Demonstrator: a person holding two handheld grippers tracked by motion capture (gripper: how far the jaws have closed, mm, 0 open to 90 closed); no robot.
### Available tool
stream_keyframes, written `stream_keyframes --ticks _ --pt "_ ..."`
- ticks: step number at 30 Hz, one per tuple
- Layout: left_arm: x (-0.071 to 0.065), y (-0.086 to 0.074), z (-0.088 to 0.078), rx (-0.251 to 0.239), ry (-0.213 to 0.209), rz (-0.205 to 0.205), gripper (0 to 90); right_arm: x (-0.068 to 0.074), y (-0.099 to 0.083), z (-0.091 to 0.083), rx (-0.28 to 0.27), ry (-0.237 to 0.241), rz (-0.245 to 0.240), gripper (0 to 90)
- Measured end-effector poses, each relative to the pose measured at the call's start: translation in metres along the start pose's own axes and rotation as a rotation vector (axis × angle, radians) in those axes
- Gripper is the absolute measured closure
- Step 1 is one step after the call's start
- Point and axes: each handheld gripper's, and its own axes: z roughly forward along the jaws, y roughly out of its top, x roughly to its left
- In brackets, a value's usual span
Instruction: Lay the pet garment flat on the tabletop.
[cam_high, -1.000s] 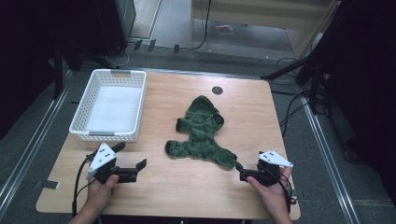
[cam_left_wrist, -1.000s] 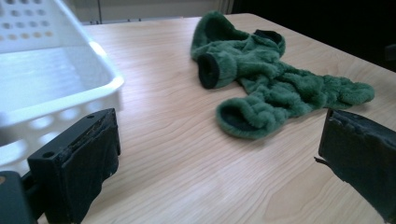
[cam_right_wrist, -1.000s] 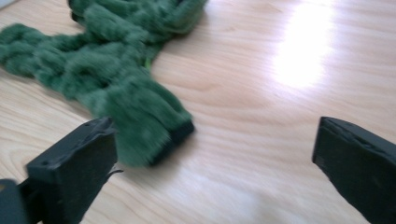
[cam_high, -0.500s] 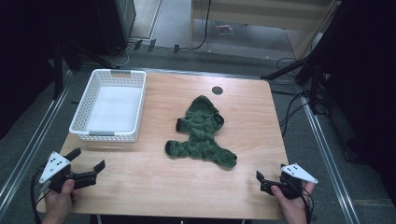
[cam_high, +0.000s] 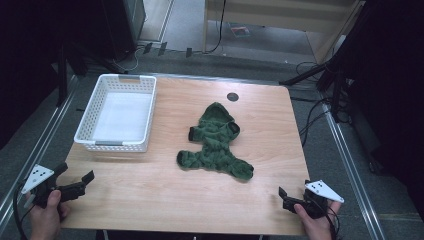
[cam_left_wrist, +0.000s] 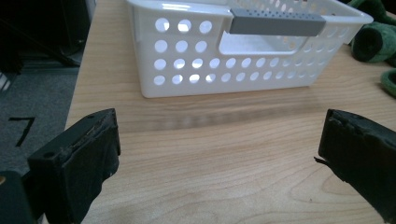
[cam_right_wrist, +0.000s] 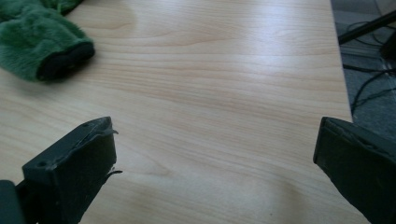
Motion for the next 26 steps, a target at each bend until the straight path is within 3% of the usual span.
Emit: stream_keyframes --ticks 4,26 --pt "-0.0021 -0.0012 0.0001 0.004 0.001 0.019 0.0 -0.0036 -0.0007 -0.0016 -0.01 0.001 0.042 0.0" --pt "-0.0048 -0.0023 0.0041 0.023 0.013 0.032 0.0 -0.0051 -0.0004 -0.0004 0.001 -0.001 0.053 0.0"
